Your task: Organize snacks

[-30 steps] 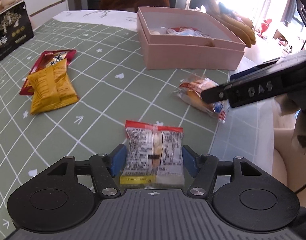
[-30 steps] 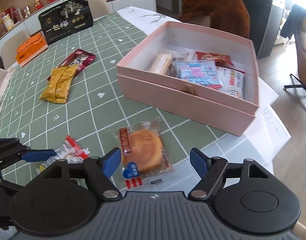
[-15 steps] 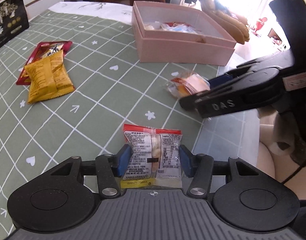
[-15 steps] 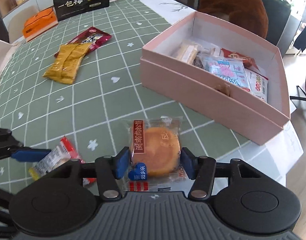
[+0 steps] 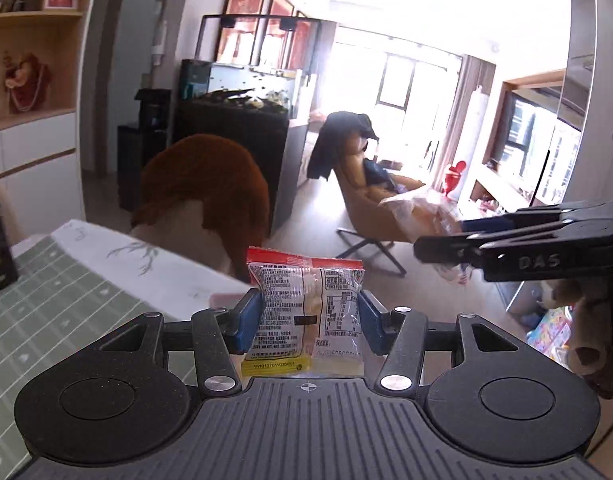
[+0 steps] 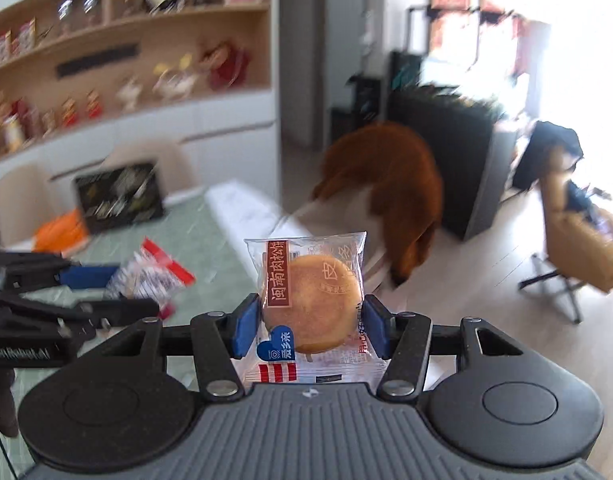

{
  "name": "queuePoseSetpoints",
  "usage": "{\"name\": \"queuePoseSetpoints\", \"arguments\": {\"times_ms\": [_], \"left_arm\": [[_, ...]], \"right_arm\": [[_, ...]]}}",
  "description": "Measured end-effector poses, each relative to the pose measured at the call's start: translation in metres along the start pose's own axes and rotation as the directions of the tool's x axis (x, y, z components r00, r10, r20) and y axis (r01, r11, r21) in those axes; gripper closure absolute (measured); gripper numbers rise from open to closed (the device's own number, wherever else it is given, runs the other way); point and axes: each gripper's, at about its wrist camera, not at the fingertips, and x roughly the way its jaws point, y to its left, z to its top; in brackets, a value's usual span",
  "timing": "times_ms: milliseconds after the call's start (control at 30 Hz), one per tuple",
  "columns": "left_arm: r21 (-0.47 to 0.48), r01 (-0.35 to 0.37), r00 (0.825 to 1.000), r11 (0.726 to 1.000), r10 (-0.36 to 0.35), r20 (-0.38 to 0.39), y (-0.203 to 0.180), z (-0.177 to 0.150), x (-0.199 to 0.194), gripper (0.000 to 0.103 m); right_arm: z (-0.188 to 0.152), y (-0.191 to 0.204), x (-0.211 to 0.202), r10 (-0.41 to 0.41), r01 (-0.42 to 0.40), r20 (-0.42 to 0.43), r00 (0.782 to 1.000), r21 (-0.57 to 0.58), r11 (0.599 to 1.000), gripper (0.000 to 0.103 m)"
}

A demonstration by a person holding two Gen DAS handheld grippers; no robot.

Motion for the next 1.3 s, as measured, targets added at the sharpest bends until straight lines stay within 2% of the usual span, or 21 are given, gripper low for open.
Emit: {"name": "queuePoseSetpoints", "arguments": {"times_ms": [100, 167, 267, 333, 467, 567, 667, 767, 900, 967, 1000, 1100, 1167, 1233, 1300], "left_arm": [[-0.025, 0.016, 0.999, 1.0, -0.017, -0.038, 0.0, -0.002, 0.046, 0.045], [-0.057, 0.031, 0.995, 0.998, -0.036, -0.088, 0.002, -0.011, 0.082, 0.045], [-0.122, 0.008, 0.968, 0.993, -0.038, -0.247, 0.013, -0.035, 0.138, 0.046], [-0.152, -0.02, 0.972, 0.988, -0.016, -0.233, 0.019, -0.042, 0.145, 0.048], [-0.259, -0.008, 0.985, 0.966, -0.037, -0.167, 0.04, -0.04, 0.13, 0.048], [-0.293, -0.119, 0.978, 0.949, 0.062, -0.197, 0.077, -0.051, 0.118, 0.048], [-0.339, -0.276, 0.948, 0.899, 0.198, -0.248, 0.115, -0.075, 0.094, 0.048], [-0.375, -0.407, 0.907, 0.833, 0.321, -0.273, 0.149, -0.097, 0.061, 0.048], [-0.445, -0.509, 0.859, 0.737, 0.403, -0.316, 0.186, -0.123, 0.02, 0.048], [-0.468, -0.531, 0.847, 0.706, 0.423, -0.322, 0.196, -0.133, -0.003, 0.048], [-0.477, -0.538, 0.843, 0.695, 0.43, -0.324, 0.199, -0.137, -0.015, 0.048], [-0.483, -0.557, 0.83, 0.675, 0.438, -0.346, 0.199, -0.148, -0.046, 0.048], [-0.467, -0.561, 0.827, 0.684, 0.434, -0.358, 0.193, -0.153, -0.06, 0.048], [-0.446, -0.572, 0.818, 0.688, 0.435, -0.377, 0.189, -0.159, -0.072, 0.048], [-0.435, -0.58, 0.811, 0.689, 0.434, -0.393, 0.185, -0.165, -0.082, 0.048]], "right_arm": [[0.013, -0.015, 0.009, -0.048, 0.047, 0.024, 0.999, 0.016, 0.999, 0.048], [0.012, -0.025, 0.018, -0.038, 0.038, 0.008, 0.999, 0.036, 0.999, 0.048], [0.006, -0.035, 0.039, -0.036, 0.037, -0.037, 0.999, 0.034, 0.999, 0.048], [0.001, -0.044, 0.058, -0.043, 0.046, -0.079, 0.996, 0.039, 0.998, 0.048], [-0.01, -0.056, 0.095, -0.016, 0.03, -0.156, 0.988, 0.089, 0.996, 0.048], [-0.021, -0.06, 0.128, 0.026, 0.005, -0.219, 0.975, 0.139, 0.99, 0.048], [-0.037, -0.055, 0.157, 0.071, -0.02, -0.273, 0.96, 0.183, 0.983, 0.047], [-0.049, -0.045, 0.179, 0.067, 0.002, -0.314, 0.947, 0.213, 0.977, 0.047], [-0.054, -0.011, 0.184, 0.083, -0.031, -0.326, 0.942, 0.16, 0.987, 0.047], [-0.052, 0.017, 0.181, 0.093, -0.068, -0.309, 0.946, 0.091, 0.994, 0.046], [-0.051, 0.032, 0.177, 0.098, -0.085, -0.294, 0.951, 0.058, 0.995, 0.041], [-0.05, 0.086, 0.17, 0.133, -0.146, -0.25, 0.959, -0.036, 0.989, 0.028], [-0.053, 0.126, 0.175, 0.171, -0.196, -0.259, 0.951, -0.075, 0.978, 0.027], [-0.055, 0.164, 0.186, 0.22, -0.254, -0.307, 0.926, -0.074, 0.964, 0.027], [-0.059, 0.197, 0.203, 0.271, -0.3, -0.371, 0.888, -0.021, 0.954, 0.027]]}}
